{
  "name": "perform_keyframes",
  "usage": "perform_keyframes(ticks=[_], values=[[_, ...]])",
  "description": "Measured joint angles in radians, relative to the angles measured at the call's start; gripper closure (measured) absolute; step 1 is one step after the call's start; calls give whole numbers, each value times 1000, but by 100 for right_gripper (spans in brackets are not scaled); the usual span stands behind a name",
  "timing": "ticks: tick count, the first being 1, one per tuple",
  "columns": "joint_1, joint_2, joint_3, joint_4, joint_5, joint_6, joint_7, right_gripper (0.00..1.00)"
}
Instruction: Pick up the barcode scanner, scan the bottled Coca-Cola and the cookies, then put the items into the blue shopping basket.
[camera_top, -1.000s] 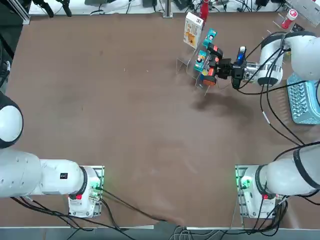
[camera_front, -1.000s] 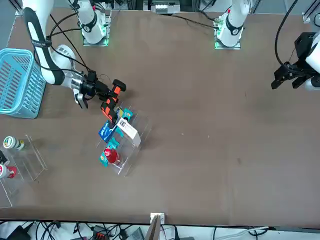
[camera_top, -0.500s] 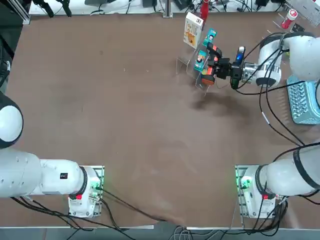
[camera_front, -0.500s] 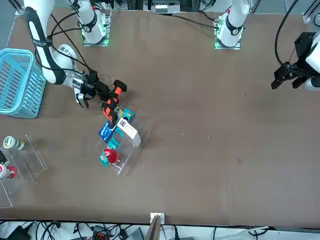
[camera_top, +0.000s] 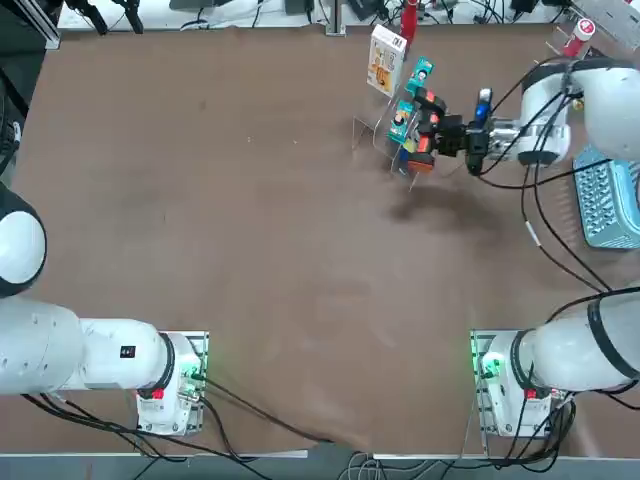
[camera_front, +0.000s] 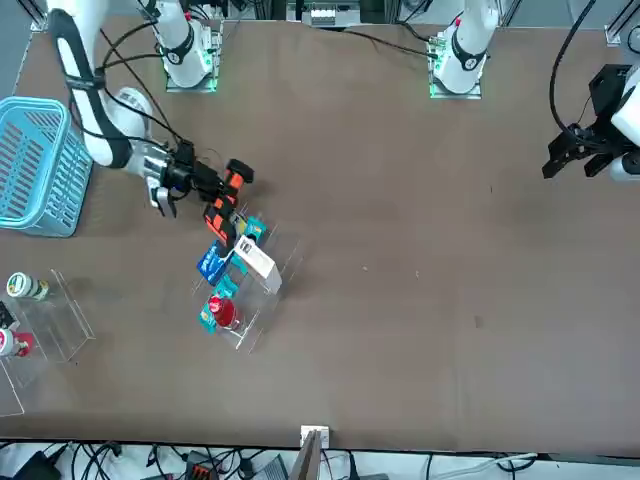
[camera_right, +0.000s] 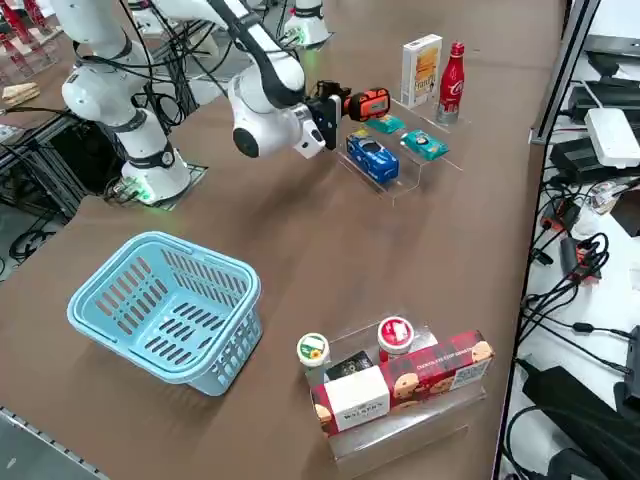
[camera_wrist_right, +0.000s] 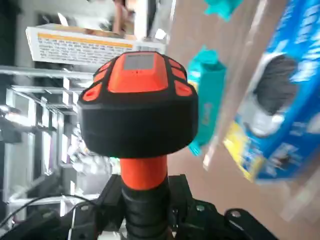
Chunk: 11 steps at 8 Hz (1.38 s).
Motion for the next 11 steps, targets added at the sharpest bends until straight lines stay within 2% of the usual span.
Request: perform_keyframes(ticks=[3,5,7,9,10,11], values=[[-161,-114,-11,132,-483,-34,267,56],[-182,-127,-9,262,-839,-35,477,56],[-160,-119,17,322,-1170,10,711,56],[-93,-80,31,321,-1386,51,906,56],[-70,-52,33,310,-1439,84,962,56],[-57,-31,33,270,-1460,172,986,56]])
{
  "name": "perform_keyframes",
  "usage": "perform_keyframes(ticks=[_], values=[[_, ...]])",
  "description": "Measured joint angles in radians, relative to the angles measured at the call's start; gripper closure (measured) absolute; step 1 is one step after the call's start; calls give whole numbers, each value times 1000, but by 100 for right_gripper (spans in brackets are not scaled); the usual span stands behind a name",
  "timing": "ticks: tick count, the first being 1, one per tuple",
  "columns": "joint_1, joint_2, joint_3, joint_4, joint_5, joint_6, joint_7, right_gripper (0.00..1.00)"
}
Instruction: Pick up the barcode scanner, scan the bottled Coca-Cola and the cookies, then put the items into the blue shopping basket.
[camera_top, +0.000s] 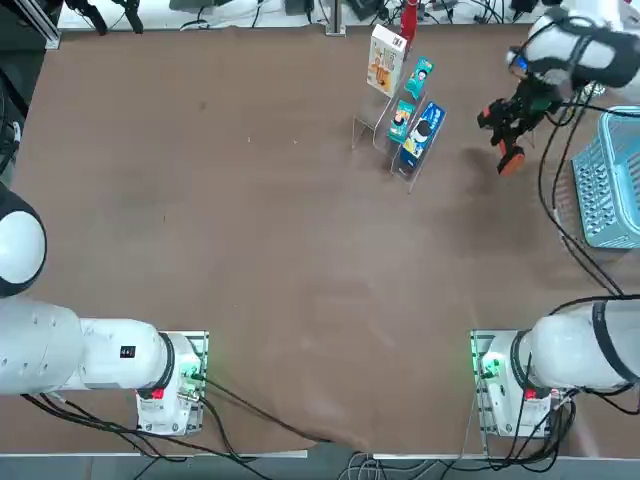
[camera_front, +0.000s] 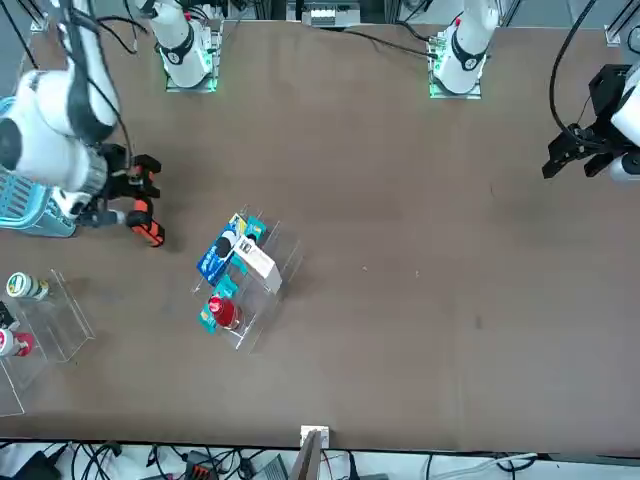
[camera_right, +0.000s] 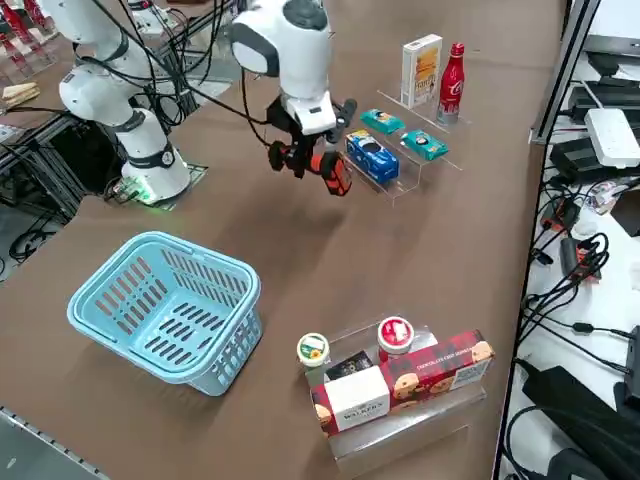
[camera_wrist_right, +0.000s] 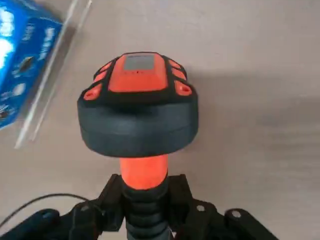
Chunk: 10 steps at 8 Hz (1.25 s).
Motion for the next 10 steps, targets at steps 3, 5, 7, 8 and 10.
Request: perform_keyframes(ticks=[3,5,7,8,10], values=[[45,22,0,-133,-131,166,139,56],[68,19,1,-168,-250,171,247,56],[69,23,-1,-183,-278,210,253,56],[68,34,-4,-189,-284,243,253,56],[66,66,-8,-199,-290,283,255,56]])
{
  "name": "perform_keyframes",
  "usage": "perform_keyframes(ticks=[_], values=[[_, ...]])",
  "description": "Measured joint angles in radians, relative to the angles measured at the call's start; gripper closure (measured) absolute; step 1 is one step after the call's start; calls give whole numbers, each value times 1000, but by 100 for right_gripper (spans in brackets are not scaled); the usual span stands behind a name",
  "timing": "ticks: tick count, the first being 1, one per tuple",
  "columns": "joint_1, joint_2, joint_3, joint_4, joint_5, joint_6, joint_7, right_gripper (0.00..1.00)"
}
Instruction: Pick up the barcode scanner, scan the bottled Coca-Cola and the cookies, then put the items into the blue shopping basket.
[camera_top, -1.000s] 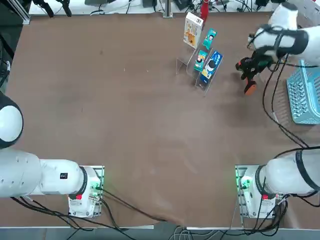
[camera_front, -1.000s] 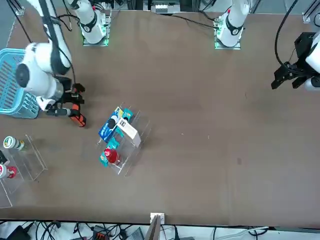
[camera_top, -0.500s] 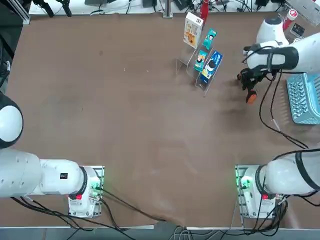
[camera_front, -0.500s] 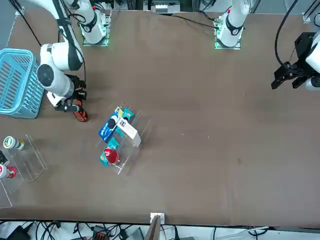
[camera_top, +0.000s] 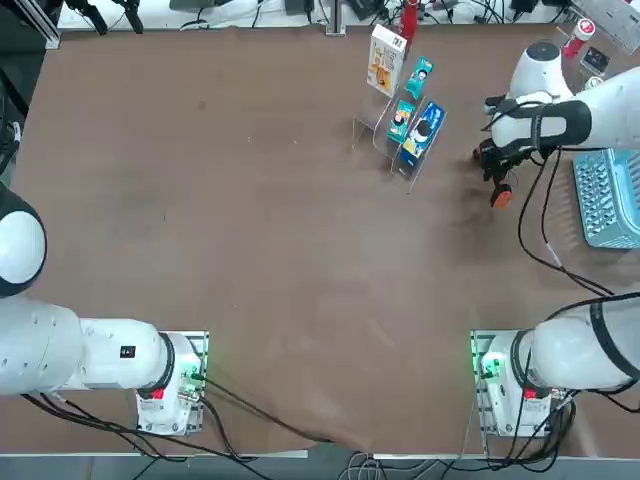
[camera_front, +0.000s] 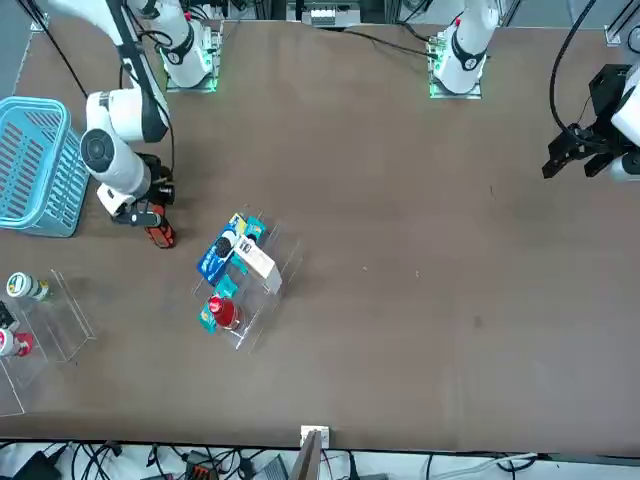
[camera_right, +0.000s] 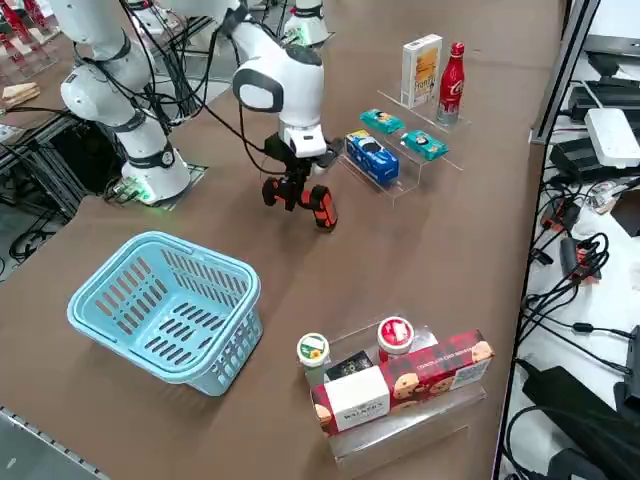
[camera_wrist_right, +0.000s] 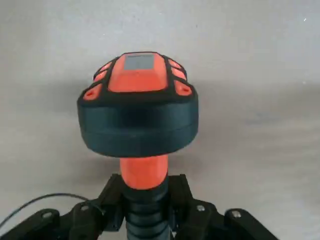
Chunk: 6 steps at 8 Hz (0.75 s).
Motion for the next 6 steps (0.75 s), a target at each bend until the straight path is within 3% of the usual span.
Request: perform_keyframes(ticks=[4,6], values=[[-10,12,-10,-27,0,19,4,55],[-13,12,-11,-35,-1,18,6,21]])
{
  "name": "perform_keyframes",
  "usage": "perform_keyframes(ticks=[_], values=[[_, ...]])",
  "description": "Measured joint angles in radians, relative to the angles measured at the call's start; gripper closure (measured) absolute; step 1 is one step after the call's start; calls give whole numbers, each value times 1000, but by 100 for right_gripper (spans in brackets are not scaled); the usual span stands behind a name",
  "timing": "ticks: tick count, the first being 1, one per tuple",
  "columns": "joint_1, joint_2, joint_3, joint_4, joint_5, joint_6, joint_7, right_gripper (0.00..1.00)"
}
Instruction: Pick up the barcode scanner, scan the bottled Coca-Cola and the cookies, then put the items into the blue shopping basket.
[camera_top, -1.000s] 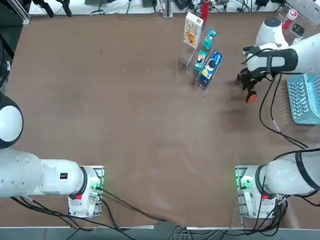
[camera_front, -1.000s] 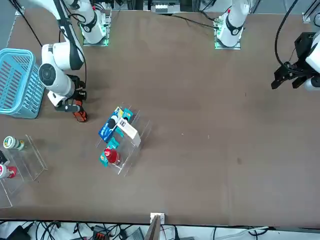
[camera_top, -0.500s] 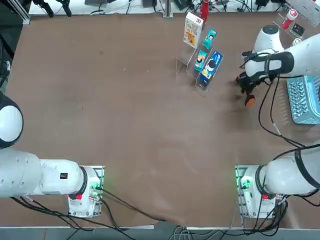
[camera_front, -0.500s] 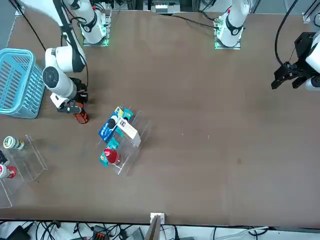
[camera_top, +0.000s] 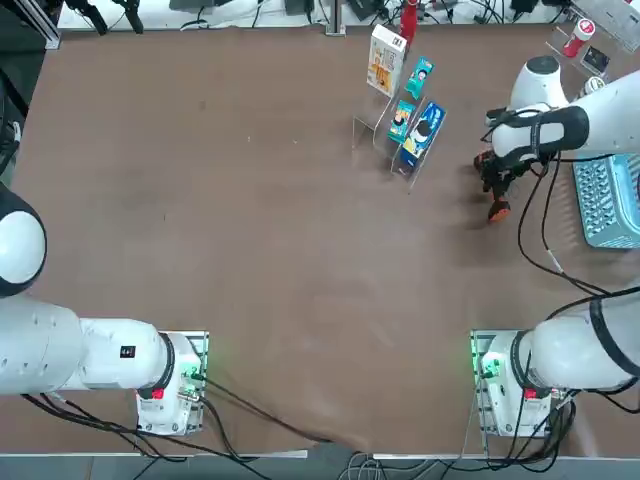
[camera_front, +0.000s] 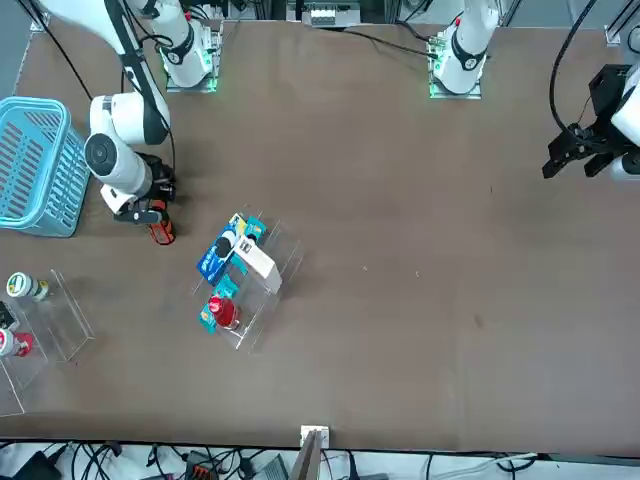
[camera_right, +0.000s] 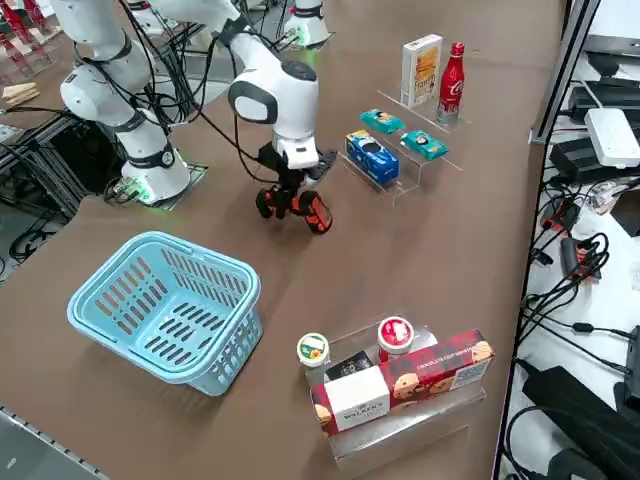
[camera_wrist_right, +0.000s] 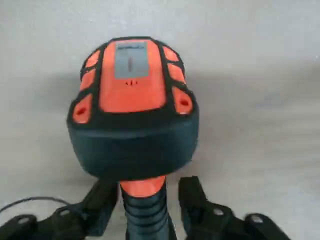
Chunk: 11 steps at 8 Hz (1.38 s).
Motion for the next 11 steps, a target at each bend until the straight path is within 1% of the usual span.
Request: perform_keyframes(ticks=[1,3,4,5,6,8,10,11], values=[[-1,0,0,0,0,0,0,20],[-3,-9,0,15,0,2,2,9],[-2,-25,2,52,0,-13,2,1],[0,-49,6,115,0,-81,2,0],[10,-69,10,192,0,-166,1,0],[74,-83,18,391,15,-335,0,0],[155,-53,23,654,92,-524,-25,0],[182,-9,25,796,114,-600,-45,0]])
